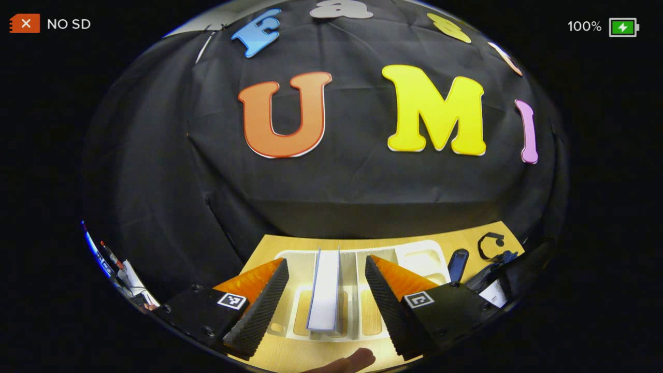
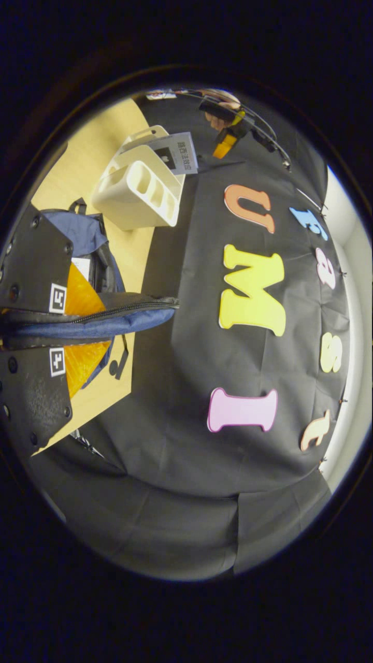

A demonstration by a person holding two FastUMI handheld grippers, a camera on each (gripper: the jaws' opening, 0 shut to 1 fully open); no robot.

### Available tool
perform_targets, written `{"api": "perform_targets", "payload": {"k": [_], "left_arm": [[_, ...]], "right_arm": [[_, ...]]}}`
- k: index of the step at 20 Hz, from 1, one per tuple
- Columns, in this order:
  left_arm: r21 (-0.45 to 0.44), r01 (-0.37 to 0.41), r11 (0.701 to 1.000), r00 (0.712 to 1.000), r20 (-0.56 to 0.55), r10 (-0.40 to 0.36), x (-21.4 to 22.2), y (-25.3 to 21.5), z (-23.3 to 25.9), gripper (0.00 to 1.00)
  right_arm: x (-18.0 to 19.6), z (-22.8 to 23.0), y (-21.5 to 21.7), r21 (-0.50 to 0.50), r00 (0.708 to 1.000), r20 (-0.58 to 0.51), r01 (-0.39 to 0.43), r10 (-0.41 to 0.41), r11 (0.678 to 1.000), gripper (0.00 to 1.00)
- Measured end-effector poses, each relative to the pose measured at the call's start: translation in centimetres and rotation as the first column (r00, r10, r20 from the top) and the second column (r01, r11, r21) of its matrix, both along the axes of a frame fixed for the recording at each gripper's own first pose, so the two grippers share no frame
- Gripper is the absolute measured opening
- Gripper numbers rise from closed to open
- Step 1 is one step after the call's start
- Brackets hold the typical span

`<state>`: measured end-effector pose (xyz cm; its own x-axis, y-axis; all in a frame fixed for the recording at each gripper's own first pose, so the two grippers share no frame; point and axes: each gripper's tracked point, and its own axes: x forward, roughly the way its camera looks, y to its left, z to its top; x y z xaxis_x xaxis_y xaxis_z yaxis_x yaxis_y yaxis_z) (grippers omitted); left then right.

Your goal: Open the schoolbag, grab two books from the bookshelf and put them into the schoolbag.

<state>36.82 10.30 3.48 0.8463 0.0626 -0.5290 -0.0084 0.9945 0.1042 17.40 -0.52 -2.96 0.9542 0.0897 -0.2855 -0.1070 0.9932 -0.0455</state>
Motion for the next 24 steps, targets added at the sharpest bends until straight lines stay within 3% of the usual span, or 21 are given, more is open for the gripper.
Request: {"api": "perform_targets", "payload": {"k": [3, 9, 13, 16, 22, 23, 24], "left_arm": [[0.002, 0.001, 1.000, 0.992, -0.127, -0.001, 0.6, -0.2, -2.6, 0.93], [0.057, 0.017, 0.998, 0.966, -0.257, -0.002, 1.6, 0.0, -5.4, 0.92], [0.056, -0.014, 0.998, 0.926, -0.377, 0.034, 2.1, 0.4, -7.8, 0.92], [0.054, -0.011, 0.998, 0.892, -0.450, 0.034, 1.8, 0.4, -9.8, 0.82], [0.034, -0.009, 0.999, 0.860, -0.509, 0.025, 2.4, 0.6, -11.5, 0.80], [0.039, -0.017, 0.999, 0.854, -0.518, 0.035, 2.6, 0.9, -11.9, 0.76], [0.034, -0.032, 0.999, 0.848, -0.529, 0.045, 2.5, 0.8, -12.2, 0.62]], "right_arm": [[0.0, 0.0, -0.9, 0.033, 1.000, 0.002, 0.005, -0.005, 0.999, 0.10], [-0.1, -0.3, -1.0, 0.007, 1.000, 0.007, 0.002, -0.002, 1.000, 0.10], [-0.4, -0.7, -1.0, -0.010, 1.000, 0.006, -0.002, 0.002, 1.000, 0.10], [-0.5, -0.9, -1.0, -0.011, 1.000, 0.001, 0.001, -0.001, 1.000, 0.10], [-0.6, -1.1, -1.1, -0.019, 1.000, 0.004, 0.003, -0.003, 1.000, 0.10], [-0.6, -1.1, -1.1, -0.017, 1.000, 0.002, 0.004, -0.004, 1.000, 0.10], [-0.6, -1.4, -1.1, -0.016, 1.000, 0.000, 0.005, -0.005, 1.000, 0.10]]}}
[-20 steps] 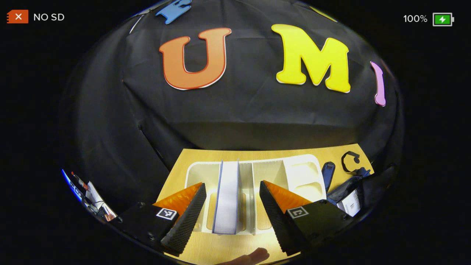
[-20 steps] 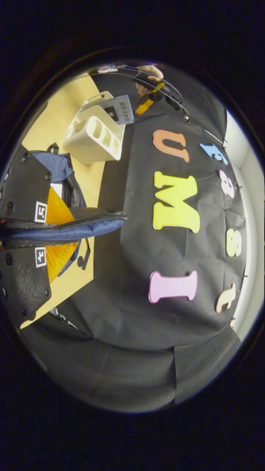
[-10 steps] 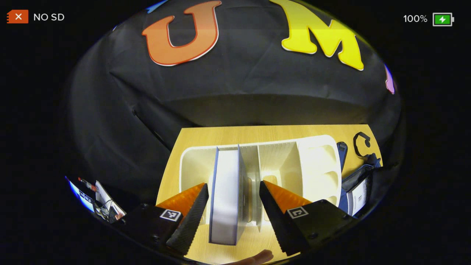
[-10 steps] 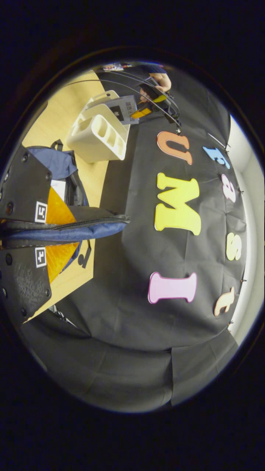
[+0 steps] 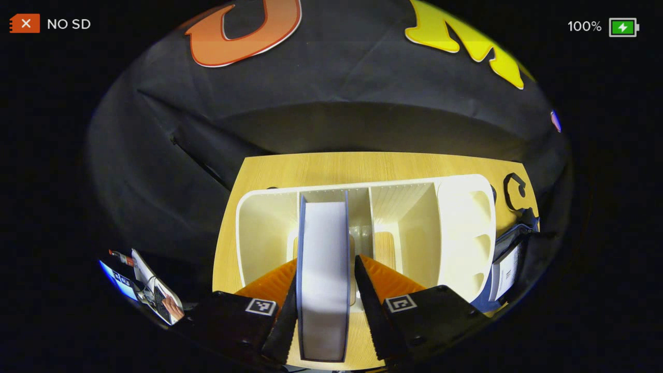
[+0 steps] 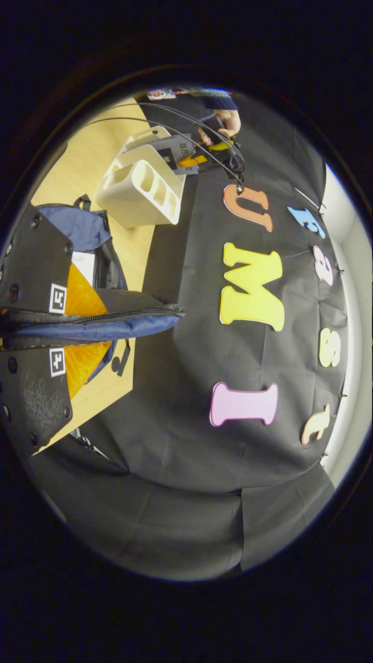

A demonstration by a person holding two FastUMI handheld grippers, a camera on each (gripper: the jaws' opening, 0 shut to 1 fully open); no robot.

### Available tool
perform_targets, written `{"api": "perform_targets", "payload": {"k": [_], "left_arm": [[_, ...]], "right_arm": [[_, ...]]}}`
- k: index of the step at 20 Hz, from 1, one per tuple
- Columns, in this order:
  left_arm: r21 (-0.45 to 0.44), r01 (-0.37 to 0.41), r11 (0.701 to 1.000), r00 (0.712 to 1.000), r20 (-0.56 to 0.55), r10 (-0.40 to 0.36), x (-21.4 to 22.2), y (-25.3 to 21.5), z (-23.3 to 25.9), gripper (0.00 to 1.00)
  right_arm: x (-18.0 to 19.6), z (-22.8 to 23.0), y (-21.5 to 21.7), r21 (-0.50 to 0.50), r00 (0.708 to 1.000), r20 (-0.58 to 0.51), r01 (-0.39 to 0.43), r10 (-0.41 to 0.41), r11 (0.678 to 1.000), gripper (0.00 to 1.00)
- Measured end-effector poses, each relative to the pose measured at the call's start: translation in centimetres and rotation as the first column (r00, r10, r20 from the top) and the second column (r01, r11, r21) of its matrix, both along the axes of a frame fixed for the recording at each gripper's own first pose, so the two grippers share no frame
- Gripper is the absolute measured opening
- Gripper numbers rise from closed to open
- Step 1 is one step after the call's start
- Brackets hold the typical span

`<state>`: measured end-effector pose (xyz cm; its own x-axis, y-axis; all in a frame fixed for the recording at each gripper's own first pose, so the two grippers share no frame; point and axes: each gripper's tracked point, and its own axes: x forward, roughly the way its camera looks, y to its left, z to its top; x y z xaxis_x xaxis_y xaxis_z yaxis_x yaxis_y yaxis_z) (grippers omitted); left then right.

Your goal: Open the schoolbag, grab two books from the bookshelf and put them into the schoolbag.

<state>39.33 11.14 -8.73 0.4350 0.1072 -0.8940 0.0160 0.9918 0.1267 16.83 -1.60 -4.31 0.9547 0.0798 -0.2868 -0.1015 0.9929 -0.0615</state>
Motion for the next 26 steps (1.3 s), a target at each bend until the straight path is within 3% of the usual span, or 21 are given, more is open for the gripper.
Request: {"api": "perform_targets", "payload": {"k": [6, 8, 9, 16, 24, 26], "left_arm": [[-0.031, -0.052, 0.998, 0.997, -0.067, 0.050, -1.1, -1.1, -1.6, 0.49], [-0.024, -0.064, 0.998, 0.995, -0.078, 0.062, -1.6, -1.2, -1.6, 0.53], [-0.018, -0.067, 0.998, 0.994, -0.086, 0.065, -1.9, -1.1, -1.5, 0.48], [-0.045, -0.112, 0.993, 0.993, -0.038, 0.110, -5.2, -1.3, -0.2, 0.47], [-0.153, -0.181, 0.971, 0.983, 0.011, 0.185, -12.1, 0.0, 3.6, 0.47], [-0.221, -0.184, 0.958, 0.980, 0.030, 0.196, -14.7, 0.2, 3.9, 0.47]], "right_arm": [[-0.1, -0.7, 0.5, 0.003, 1.000, -0.010, -0.006, 0.006, 1.000, 0.10], [-0.2, -0.6, 0.5, 0.001, 1.000, -0.009, -0.005, 0.005, 1.000, 0.10], [-0.2, -0.6, 0.4, 0.006, 1.000, -0.007, -0.003, 0.003, 1.000, 0.10], [-0.4, -1.3, 0.8, 0.006, 1.000, -0.014, -0.003, 0.003, 1.000, 0.10], [0.1, -1.8, 2.0, 0.033, 1.000, -0.017, -0.025, 0.025, 0.999, 0.10], [0.1, -1.8, 1.7, 0.026, 1.000, -0.015, -0.012, 0.012, 1.000, 0.09]]}}
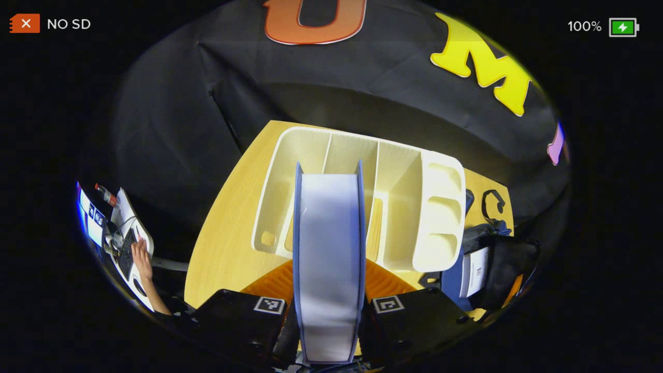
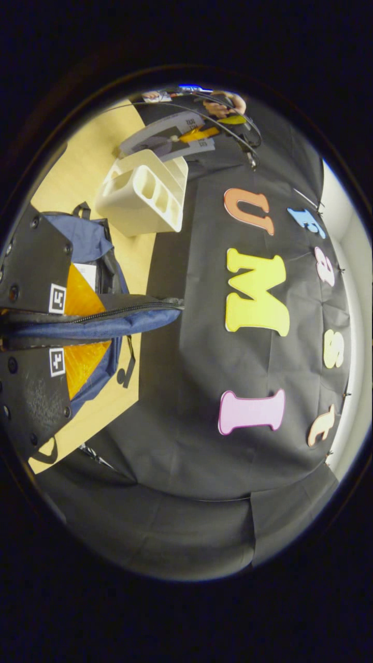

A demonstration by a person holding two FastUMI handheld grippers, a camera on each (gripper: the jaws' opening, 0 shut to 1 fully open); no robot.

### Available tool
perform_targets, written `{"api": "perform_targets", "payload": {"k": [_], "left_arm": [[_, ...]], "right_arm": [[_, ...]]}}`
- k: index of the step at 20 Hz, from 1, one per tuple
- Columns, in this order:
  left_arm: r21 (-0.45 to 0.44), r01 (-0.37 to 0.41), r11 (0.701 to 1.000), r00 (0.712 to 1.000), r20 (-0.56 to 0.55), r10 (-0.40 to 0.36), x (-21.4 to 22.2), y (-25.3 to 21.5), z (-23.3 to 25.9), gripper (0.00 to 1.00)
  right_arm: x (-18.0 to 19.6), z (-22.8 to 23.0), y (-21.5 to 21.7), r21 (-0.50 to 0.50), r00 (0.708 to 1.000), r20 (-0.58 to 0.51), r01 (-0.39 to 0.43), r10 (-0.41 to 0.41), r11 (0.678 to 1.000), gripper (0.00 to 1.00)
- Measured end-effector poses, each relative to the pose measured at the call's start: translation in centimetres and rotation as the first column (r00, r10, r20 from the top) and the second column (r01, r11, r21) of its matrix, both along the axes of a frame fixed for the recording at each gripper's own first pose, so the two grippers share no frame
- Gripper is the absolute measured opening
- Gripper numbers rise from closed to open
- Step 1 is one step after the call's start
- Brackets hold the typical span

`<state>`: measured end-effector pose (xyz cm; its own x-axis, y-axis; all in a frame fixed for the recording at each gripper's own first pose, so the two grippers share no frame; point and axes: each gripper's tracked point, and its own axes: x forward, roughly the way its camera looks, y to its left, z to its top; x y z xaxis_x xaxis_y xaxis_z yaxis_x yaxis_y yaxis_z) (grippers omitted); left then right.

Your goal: Open the schoolbag, grab two books from the bookshelf and put them into the schoolbag.

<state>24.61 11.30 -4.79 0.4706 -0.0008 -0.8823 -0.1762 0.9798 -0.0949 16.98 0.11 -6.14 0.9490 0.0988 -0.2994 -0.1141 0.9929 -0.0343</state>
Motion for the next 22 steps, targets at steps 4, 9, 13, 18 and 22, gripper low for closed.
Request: {"api": "perform_targets", "payload": {"k": [4, 9, 13, 18, 22], "left_arm": [[-0.129, -0.081, 0.988, 0.996, 0.029, 0.086, -5.4, 0.7, -1.0, 0.43], [-0.246, -0.123, 0.962, 0.984, 0.097, 0.150, -10.2, 0.5, -0.1, 0.47], [-0.350, -0.112, 0.930, 0.977, 0.134, 0.168, -12.8, -2.0, 0.2, 0.47], [-0.485, -0.101, 0.869, 0.979, 0.105, 0.173, -14.8, -5.9, -3.0, 0.47], [-0.579, -0.037, 0.815, 0.987, 0.105, 0.120, -15.3, -9.9, -4.7, 0.47]], "right_arm": [[0.0, -0.2, -0.2, 0.018, 1.000, -0.003, 0.004, -0.003, 1.000, 0.10], [0.1, -0.8, -0.3, 0.032, 1.000, -0.006, 0.002, -0.002, 0.999, 0.10], [-0.1, -1.4, 0.3, 0.014, 1.000, -0.012, -0.006, 0.006, 1.000, 0.09], [-0.2, -1.8, 0.5, 0.001, 1.000, -0.010, -0.005, 0.005, 1.000, 0.10], [-0.7, -2.2, 0.9, 0.008, 0.999, -0.032, -0.034, 0.034, 0.999, 0.10]]}}
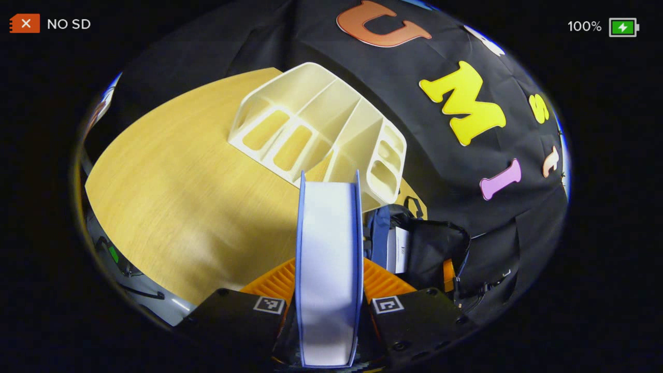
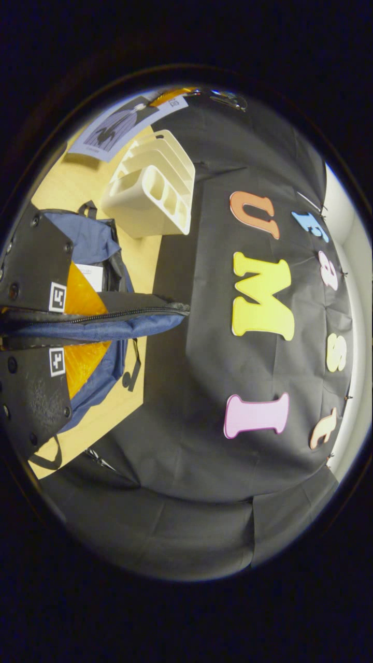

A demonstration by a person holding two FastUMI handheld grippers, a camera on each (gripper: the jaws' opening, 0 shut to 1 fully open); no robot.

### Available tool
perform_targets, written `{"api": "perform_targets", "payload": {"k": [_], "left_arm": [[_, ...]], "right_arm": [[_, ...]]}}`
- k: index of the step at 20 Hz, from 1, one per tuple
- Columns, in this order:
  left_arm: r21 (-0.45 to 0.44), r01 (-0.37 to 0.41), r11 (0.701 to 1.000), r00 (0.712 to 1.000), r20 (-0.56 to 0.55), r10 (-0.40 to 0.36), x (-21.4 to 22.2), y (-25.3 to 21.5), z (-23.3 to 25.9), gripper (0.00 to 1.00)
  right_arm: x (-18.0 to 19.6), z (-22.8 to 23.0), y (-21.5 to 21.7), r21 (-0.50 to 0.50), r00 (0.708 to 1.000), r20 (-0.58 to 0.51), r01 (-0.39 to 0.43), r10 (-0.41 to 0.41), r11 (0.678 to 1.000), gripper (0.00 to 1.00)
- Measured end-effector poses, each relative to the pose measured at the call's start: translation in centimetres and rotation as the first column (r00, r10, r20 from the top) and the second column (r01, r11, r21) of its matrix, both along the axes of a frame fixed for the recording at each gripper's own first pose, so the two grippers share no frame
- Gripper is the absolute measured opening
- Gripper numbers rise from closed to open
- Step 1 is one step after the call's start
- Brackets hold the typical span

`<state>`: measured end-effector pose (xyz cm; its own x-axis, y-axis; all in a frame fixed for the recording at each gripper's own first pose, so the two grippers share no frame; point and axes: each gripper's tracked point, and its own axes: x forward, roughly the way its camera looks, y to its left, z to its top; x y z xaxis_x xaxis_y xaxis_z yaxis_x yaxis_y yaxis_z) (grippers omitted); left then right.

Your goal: Open the schoolbag, grab two books from the bookshelf and put them into the schoolbag.

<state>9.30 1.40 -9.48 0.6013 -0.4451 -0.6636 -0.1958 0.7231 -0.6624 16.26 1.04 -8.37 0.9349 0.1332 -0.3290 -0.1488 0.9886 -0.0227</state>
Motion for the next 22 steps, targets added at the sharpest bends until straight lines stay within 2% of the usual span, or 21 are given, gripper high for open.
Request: {"api": "perform_targets", "payload": {"k": [1, 2, 3, 5, 6, 7, 8, 10, 13, 14, 16, 18, 19, 22], "left_arm": [[-0.041, 0.011, 0.999, 1.000, 0.010, -0.011, 0.0, -1.0, -0.2, 0.47], [-0.080, 0.019, 0.997, 1.000, 0.011, -0.018, 0.2, -2.0, -0.5, 0.52], [-0.114, 0.031, 0.993, 0.999, 0.020, -0.029, 0.4, -2.8, -0.8, 0.47], [-0.178, 0.042, 0.983, 0.999, 0.022, -0.038, 1.0, -4.3, -1.3, 0.47], [-0.206, 0.048, 0.977, 0.999, 0.028, -0.043, 1.5, -4.9, -1.5, 0.52], [-0.240, 0.051, 0.970, 0.999, 0.030, -0.045, 1.9, -5.5, -1.7, 0.52], [-0.274, 0.048, 0.961, 0.999, 0.028, -0.042, 2.2, -6.2, -1.8, 0.47], [-0.320, 0.062, 0.945, 0.998, 0.041, -0.052, 2.7, -7.9, -2.1, 0.47], [-0.358, 0.095, 0.929, 0.994, 0.080, -0.071, 4.2, -10.6, -1.5, 0.47], [-0.366, 0.109, 0.924, 0.992, 0.098, -0.077, 4.9, -11.6, -1.1, 0.47], [-0.383, 0.132, 0.914, 0.988, 0.126, -0.090, 6.0, -13.6, -0.8, 0.47], [-0.404, 0.141, 0.904, 0.988, 0.116, -0.102, 7.0, -15.7, -1.0, 0.47], [-0.405, 0.150, 0.902, 0.987, 0.110, -0.115, 7.3, -16.7, -1.2, 0.47], [-0.399, 0.166, 0.902, 0.986, 0.086, -0.143, 8.2, -19.7, -2.2, 0.47]], "right_arm": [[-0.2, -0.2, -0.2, 0.004, 1.000, -0.010, 0.005, -0.005, 1.000, 0.10], [-0.4, -0.1, -0.1, 0.014, 1.000, -0.016, 0.003, -0.003, 1.000, 0.10], [-0.4, -0.1, -0.1, 0.010, 1.000, -0.020, 0.002, -0.002, 1.000, 0.11], [-0.5, -0.1, -0.5, -0.015, 1.000, -0.023, 0.005, -0.005, 1.000, 0.10], [-0.4, -0.2, -0.6, -0.010, 1.000, -0.027, 0.002, -0.002, 1.000, 0.10], [-0.5, -0.1, -0.6, -0.005, 1.000, -0.031, -0.002, 0.002, 1.000, 0.10], [-0.5, -0.1, -0.6, -0.006, 0.999, -0.037, -0.005, 0.005, 1.000, 0.10], [-0.3, 0.2, -0.8, -0.025, 0.999, -0.043, -0.013, 0.012, 1.000, 0.11], [-0.4, 1.0, -1.3, -0.040, 0.999, -0.035, -0.025, 0.023, 0.999, 0.10], [-0.4, 1.2, -1.4, -0.038, 0.999, -0.029, -0.028, 0.027, 0.999, 0.07], [-0.3, 1.8, -2.0, -0.025, 0.999, -0.021, -0.028, 0.027, 0.999, 0.10], [-0.2, 2.1, -2.4, -0.012, 0.999, -0.021, -0.026, 0.025, 1.000, 0.07], [0.0, 2.3, -2.5, -0.007, 0.999, -0.019, -0.027, 0.027, 1.000, 0.10], [0.2, 3.5, -2.3, -0.018, 0.999, -0.002, -0.036, 0.036, 0.999, 0.10]]}}
